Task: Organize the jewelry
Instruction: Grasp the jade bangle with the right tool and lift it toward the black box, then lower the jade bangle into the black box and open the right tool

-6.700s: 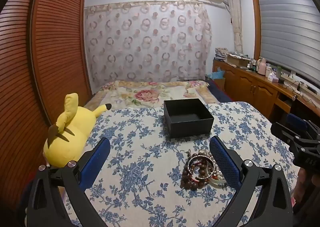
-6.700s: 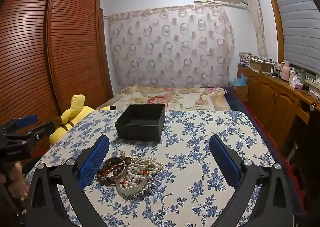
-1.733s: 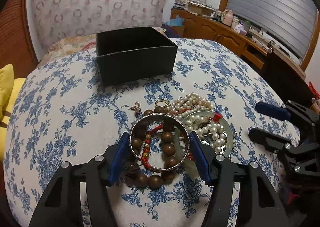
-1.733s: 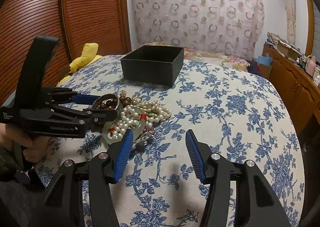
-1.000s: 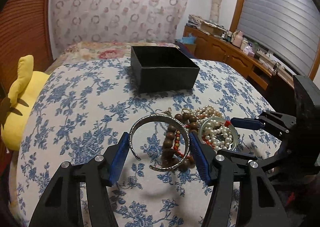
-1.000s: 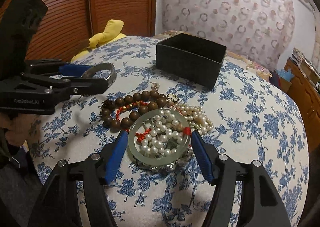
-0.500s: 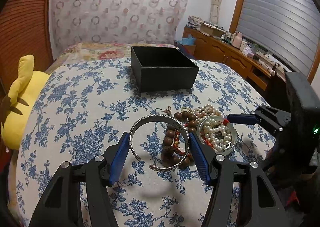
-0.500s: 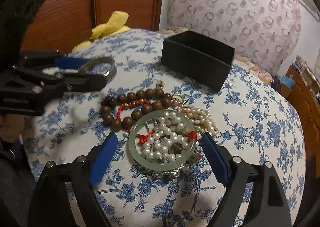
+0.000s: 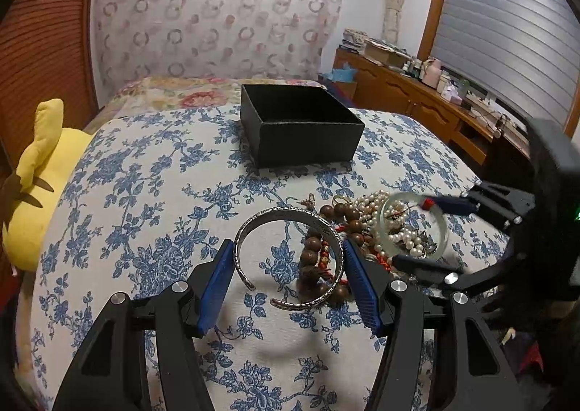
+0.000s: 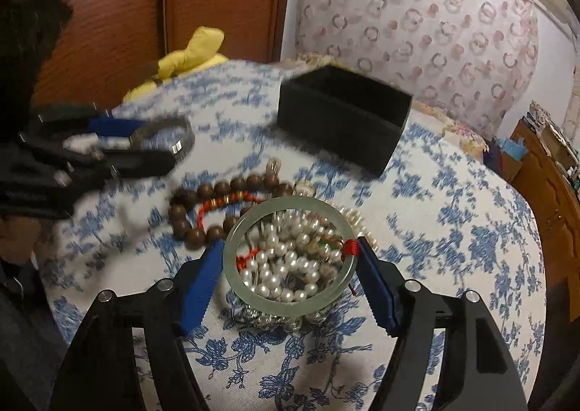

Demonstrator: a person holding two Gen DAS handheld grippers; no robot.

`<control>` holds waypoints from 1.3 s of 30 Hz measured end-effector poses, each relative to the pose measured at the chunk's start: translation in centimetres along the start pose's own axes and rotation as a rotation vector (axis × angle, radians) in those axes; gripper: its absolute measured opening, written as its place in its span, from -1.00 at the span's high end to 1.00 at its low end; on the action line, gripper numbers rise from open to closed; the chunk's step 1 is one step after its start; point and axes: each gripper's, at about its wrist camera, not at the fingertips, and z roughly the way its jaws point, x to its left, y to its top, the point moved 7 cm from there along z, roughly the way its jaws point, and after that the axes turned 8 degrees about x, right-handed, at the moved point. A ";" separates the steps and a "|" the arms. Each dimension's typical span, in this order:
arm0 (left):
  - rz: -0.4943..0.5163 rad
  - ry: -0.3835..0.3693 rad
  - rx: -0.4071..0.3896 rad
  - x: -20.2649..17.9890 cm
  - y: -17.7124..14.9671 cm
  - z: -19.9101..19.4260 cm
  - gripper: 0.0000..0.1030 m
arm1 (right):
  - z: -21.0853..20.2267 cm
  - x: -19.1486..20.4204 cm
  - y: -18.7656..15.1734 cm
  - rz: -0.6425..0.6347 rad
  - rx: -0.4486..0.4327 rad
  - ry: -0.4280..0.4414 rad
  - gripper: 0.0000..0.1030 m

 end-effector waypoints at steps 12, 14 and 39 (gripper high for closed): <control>0.025 0.025 -0.015 0.4 3.9 0.8 -0.12 | -1.1 -3.9 5.1 0.020 -0.091 -0.002 -0.45; 0.025 0.026 -0.019 0.4 4.8 1.0 -0.12 | -0.8 -4.6 5.9 0.024 -0.097 -0.004 -0.45; 0.014 0.059 -0.007 3.6 14.1 5.7 -0.12 | 7.1 -10.1 13.4 0.047 -0.060 0.096 -0.45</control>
